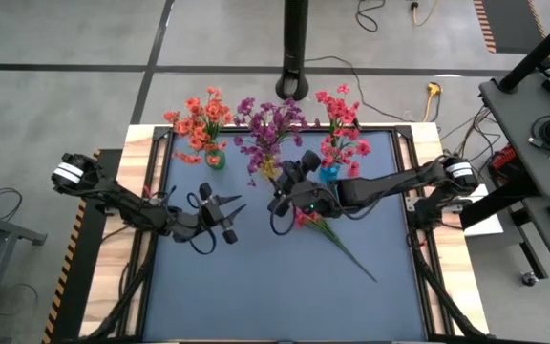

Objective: Sort flowers into vase by color
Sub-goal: Put the pink flowers into the blue vase

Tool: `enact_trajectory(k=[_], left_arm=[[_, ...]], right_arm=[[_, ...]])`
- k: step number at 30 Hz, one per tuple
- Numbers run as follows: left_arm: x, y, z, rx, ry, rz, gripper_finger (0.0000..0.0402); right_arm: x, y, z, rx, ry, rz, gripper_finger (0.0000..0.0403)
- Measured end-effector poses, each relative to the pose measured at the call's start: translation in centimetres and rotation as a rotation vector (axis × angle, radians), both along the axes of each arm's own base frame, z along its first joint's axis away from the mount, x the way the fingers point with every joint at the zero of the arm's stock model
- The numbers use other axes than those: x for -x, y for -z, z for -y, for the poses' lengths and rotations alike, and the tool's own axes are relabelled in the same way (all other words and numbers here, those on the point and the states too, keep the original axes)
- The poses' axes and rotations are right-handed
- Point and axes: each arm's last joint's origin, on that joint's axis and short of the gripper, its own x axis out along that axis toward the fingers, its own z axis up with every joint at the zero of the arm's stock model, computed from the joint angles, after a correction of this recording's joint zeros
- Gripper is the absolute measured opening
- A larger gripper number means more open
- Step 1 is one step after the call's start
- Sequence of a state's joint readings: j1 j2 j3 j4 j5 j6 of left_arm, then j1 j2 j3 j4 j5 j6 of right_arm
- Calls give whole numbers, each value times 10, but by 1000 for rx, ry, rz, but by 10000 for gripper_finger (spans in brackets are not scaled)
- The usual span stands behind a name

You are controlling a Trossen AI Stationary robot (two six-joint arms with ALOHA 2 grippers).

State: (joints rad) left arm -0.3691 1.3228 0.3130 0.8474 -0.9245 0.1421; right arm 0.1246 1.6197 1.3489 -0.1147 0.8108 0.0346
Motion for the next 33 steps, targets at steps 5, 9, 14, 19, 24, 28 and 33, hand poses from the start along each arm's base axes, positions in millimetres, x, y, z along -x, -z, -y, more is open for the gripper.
enact_trajectory(k=[5, 9, 14, 19, 24, 28, 33], left_arm=[[-3, -5, 2, -21, 8, 0, 115], [-5, -11, 8, -35, 29, 5, 115], [-5, -14, 20, -51, 74, -11, 115], [-7, -20, 31, -60, 108, -27, 115], [-12, -27, 34, -74, 111, -44, 115], [-14, -28, 38, -61, 115, -77, 115], [-13, -31, 52, -40, 157, -125, 115]], right_arm=[[13, 1, -24, -40, -111, -95, 210], [25, 4, -41, -160, -237, -168, 210], [40, 15, -51, -332, -263, -288, 210], [59, 29, -60, -414, -171, -428, 210], [73, 39, -73, -453, -119, -484, 224], [85, 45, -86, -465, -93, -532, 255], [101, 54, -98, -426, -97, -616, 295]])
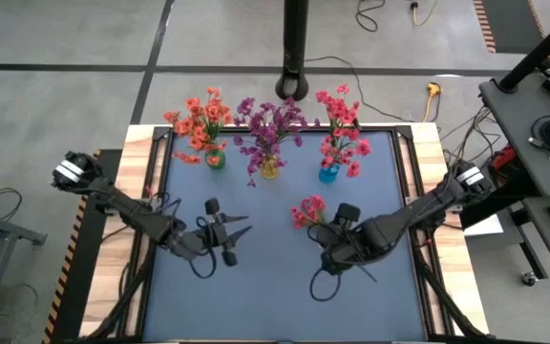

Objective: Sort flowers into vase by color
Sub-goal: Put the pink flowers into the blue vase

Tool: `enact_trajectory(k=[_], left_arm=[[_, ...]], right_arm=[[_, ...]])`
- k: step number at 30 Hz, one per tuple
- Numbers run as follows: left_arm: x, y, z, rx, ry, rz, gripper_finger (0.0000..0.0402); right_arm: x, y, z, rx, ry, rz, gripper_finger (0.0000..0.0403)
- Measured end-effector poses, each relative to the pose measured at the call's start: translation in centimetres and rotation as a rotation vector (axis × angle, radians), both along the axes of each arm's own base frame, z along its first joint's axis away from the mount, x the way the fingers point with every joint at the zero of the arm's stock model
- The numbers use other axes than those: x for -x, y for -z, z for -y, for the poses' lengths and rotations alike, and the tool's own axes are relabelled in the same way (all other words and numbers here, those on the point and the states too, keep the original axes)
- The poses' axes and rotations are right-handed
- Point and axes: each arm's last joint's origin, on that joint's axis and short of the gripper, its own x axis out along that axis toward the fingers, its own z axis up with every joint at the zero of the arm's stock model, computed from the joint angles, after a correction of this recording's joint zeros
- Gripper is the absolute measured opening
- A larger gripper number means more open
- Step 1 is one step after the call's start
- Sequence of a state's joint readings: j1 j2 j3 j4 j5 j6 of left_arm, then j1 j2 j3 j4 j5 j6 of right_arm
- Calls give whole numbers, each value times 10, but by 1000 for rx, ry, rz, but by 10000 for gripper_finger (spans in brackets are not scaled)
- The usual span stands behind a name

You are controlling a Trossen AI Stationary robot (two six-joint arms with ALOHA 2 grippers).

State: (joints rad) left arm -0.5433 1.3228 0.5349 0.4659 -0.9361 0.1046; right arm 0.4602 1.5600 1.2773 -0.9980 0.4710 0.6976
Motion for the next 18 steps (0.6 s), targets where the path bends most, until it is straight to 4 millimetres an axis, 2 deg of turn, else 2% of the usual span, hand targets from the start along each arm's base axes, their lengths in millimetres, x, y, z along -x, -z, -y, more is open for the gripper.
enact_trajectory(k=[4, 9, 13, 18], left_arm=[[3, -3, 13, 11, 35, -49, 115], [6, -7, 22, 17, 44, -105, 115], [9, -6, 24, 32, 39, -139, 115], [10, -3, 23, 47, 23, -161, 115]], right_arm=[[7, 15, 0, 11, 14, -30, 314], [18, 47, 7, 54, 70, -46, 323], [27, 76, 15, 70, 121, 6, 321], [29, 101, 25, 47, 191, 132, 309]])
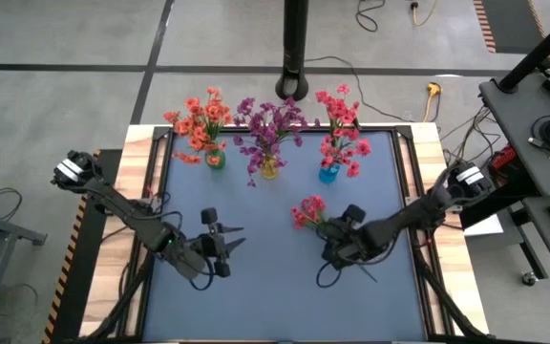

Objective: Sort flowers into vase by color
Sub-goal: Put the pink flowers into the blue vase

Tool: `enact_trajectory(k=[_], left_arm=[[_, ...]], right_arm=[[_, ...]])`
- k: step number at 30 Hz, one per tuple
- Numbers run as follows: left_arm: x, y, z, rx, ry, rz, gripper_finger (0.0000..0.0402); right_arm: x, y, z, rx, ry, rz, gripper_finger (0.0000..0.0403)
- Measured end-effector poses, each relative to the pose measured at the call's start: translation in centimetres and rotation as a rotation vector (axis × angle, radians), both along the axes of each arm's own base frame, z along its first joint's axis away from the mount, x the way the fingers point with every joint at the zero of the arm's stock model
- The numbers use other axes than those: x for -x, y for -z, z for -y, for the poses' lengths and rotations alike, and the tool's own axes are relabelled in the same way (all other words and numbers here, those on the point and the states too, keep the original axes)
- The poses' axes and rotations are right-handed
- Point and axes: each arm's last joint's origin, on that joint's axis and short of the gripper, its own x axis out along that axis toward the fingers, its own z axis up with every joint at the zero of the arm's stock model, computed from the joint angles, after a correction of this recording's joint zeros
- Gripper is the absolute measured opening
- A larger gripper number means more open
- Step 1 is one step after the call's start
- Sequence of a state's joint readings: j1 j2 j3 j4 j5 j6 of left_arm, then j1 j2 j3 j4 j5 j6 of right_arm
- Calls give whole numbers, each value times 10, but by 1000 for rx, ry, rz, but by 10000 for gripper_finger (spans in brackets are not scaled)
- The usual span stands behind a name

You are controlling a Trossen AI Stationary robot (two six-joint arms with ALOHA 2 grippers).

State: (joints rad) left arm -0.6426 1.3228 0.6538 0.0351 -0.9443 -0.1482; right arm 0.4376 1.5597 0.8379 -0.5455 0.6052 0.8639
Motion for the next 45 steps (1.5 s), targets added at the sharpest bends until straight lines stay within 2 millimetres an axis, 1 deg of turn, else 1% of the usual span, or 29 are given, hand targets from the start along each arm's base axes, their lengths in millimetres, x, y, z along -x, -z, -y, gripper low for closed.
enact_trajectory(k=[5, 10, 14, 18, 22, 27, 31, 37, 40, 42, 45], left_arm=[[2, 5, -2, -2, -20, -1, 115], [3, 8, -3, 2, -24, -4, 115], [4, 8, -3, 1, -24, -5, 115], [4, 8, -3, 5, -26, -4, 115], [4, 9, -3, 12, -29, -2, 115], [4, 10, -4, 15, -30, -2, 115], [4, 10, -4, 14, -30, -2, 115], [4, 10, -4, 19, -32, -1, 115], [4, 10, -4, 20, -32, 0, 115], [4, 10, -4, 20, -32, 0, 115], [4, 10, -4, 20, -32, 0, 115]], right_arm=[[0, 12, 9, -29, 40, 57, 302], [-1, 14, 14, -33, 56, 71, 301], [-2, 14, 15, -37, 48, 77, 292], [-5, 15, 13, -61, 39, 89, 274], [-6, 26, 13, -60, 39, 49, 253], [-9, 33, 12, -50, 49, 51, 227], [-9, 33, 12, -59, 50, 52, 185], [-10, 33, 13, -75, 61, 54, 84], [-10, 33, 13, -75, 61, 56, 40], [-10, 32, 13, -72, 55, 65, 21], [-11, 26, 12, -65, 42, 73, 18]])
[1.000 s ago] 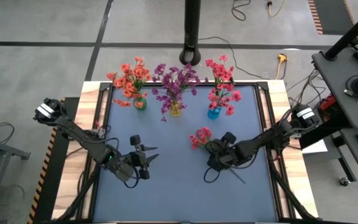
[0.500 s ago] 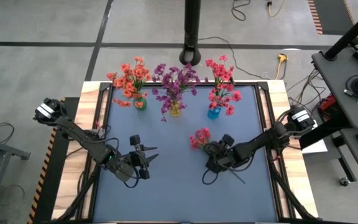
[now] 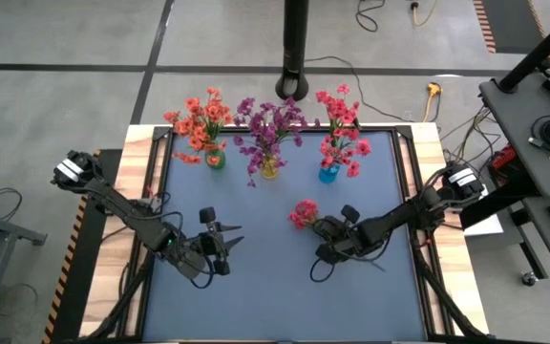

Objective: Sort flowers into vase by color
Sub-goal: Put the pink flowers into the blue vase

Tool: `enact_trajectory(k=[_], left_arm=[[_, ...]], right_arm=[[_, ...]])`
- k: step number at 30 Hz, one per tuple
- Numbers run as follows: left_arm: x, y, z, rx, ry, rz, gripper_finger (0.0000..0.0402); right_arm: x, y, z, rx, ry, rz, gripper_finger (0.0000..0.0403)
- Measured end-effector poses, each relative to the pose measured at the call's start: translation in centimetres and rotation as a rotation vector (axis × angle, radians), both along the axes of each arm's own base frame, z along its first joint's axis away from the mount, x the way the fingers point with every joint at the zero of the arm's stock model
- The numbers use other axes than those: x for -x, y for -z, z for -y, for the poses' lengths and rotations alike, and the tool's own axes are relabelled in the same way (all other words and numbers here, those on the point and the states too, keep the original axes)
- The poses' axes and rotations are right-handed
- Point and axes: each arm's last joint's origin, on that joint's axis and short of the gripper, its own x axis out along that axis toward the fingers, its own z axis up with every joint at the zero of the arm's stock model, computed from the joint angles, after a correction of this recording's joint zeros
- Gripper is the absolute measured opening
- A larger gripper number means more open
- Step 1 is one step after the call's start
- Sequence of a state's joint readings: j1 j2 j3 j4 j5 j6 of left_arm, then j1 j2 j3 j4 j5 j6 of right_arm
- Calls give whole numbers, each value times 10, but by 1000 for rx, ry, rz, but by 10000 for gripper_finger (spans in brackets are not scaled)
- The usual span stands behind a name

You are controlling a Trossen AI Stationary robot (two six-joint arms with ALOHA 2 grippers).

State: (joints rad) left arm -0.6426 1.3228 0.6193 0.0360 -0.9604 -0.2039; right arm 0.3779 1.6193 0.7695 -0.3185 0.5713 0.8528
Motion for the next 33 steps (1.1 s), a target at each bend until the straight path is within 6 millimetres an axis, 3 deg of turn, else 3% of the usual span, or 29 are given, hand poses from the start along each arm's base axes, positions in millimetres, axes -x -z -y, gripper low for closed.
enact_trajectory(k=[8, 17, 25, 29, 33], left_arm=[[-1, 2, 0, -4, -2, -8, 115], [-5, 6, 3, 1, -1, 8, 115], [-22, -7, 15, -27, 162, 134, 115], [-31, -10, 23, -64, 306, 197, 115], [-42, -10, 22, -81, 306, 286, 115]], right_arm=[[-2, -34, -7, 33, -79, 149, 19], [-7, -83, -28, 138, -249, 458, 18], [-16, -121, -45, 307, -442, 729, 18], [-15, -131, -57, 425, -541, 854, 18], [-15, -131, -61, 484, -636, 1042, 18]])
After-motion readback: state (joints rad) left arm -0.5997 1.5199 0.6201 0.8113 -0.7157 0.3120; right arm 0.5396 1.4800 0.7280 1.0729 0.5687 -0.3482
